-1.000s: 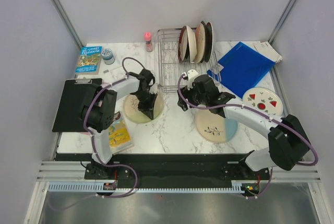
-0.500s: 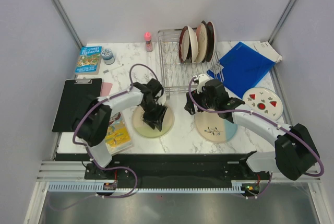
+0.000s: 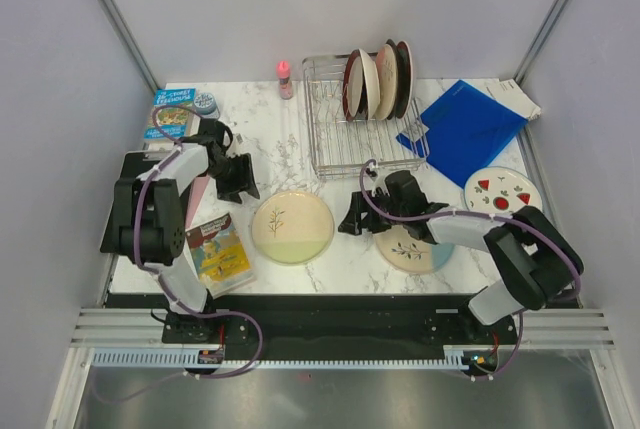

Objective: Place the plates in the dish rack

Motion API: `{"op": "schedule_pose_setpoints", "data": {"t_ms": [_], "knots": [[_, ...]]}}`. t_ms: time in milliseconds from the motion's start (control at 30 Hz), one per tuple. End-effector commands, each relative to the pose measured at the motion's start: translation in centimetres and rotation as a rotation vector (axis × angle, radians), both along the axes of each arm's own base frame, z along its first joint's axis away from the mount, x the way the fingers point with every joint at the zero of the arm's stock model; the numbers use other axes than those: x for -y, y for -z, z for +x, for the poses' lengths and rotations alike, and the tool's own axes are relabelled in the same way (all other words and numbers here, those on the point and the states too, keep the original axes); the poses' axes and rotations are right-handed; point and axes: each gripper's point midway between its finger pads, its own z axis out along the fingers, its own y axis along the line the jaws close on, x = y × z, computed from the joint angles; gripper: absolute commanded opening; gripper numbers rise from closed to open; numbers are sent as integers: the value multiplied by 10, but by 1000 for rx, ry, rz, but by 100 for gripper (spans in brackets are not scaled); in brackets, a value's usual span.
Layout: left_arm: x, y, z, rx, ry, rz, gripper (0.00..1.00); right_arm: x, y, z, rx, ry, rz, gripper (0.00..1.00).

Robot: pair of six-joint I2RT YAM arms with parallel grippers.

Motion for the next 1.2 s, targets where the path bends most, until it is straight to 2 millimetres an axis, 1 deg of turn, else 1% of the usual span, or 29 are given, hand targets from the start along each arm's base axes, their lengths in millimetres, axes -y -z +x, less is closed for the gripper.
{"op": "schedule_pose_setpoints", "data": {"t_ms": [0, 33, 100, 133, 167, 233, 267, 300, 367, 433, 500, 567, 600, 633, 700, 767, 800, 867, 900, 933, 1033, 1067, 1167], "knots": [[4, 10, -10, -79, -31, -50, 61, -21, -14, 21, 7, 71, 140, 85], [2, 17, -12, -110, -51, -56, 61, -23, -13, 23, 7, 75, 146, 85], [3, 23, -17, -151, -61, -73, 60, -27, -9, 26, 3, 71, 136, 85], [8, 28, -20, -181, -51, -110, 56, -29, -9, 29, 11, 71, 141, 85], [12, 30, -24, -200, -45, -126, 53, -31, -3, 28, -6, 74, 137, 85], [16, 38, -34, -249, -44, -155, 47, -34, 1, 29, -20, 85, 138, 85], [17, 42, -39, -272, -45, -161, 46, -37, 6, 30, -48, 96, 140, 85], [19, 46, -48, -301, -45, -173, 44, -38, 8, 30, -56, 95, 142, 85], [21, 50, -56, -327, -35, -184, 43, -43, 13, 31, -75, 84, 139, 85], [24, 54, -69, -359, -13, -191, 44, -44, 18, 31, -94, 85, 134, 85], [28, 57, -78, -387, 0, -213, 43, -47, 25, 29, -118, 80, 127, 85], [33, 58, -81, -405, 20, -239, 34, -48, 31, 23, -142, 66, 122, 85], [35, 58, -81, -416, 21, -246, 27, -47, 33, 22, -149, 66, 119, 85], [36, 57, -79, -411, 30, -257, 13, -47, 33, 20, -152, 63, 117, 84], [43, 51, -71, -389, 51, -304, 2, -47, 32, 16, -155, 46, 122, 84], [47, 47, -70, -380, 76, -342, 2, -44, 32, 12, -156, 39, 123, 85], [53, 40, -69, -370, 89, -392, 2, -44, 31, 9, -158, 31, 127, 85], [57, 30, -68, -320, 128, -431, 2, -43, 29, 6, -156, 18, 129, 85], [62, 23, -66, -292, 148, -465, 2, -41, 30, 4, -162, 15, 124, 85], [64, 11, -63, -227, 194, -483, 2, -39, 30, 2, -161, 10, 122, 85], [67, -10, -56, -96, 284, -510, 2, -30, 31, 2, -166, 20, 111, 84], [69, -22, -52, -41, 315, -517, 2, -28, 31, 2, -161, 12, 108, 85], [69, -38, -52, 50, 389, -518, 2, -22, 31, 2, -140, -5, 91, 85]]}}
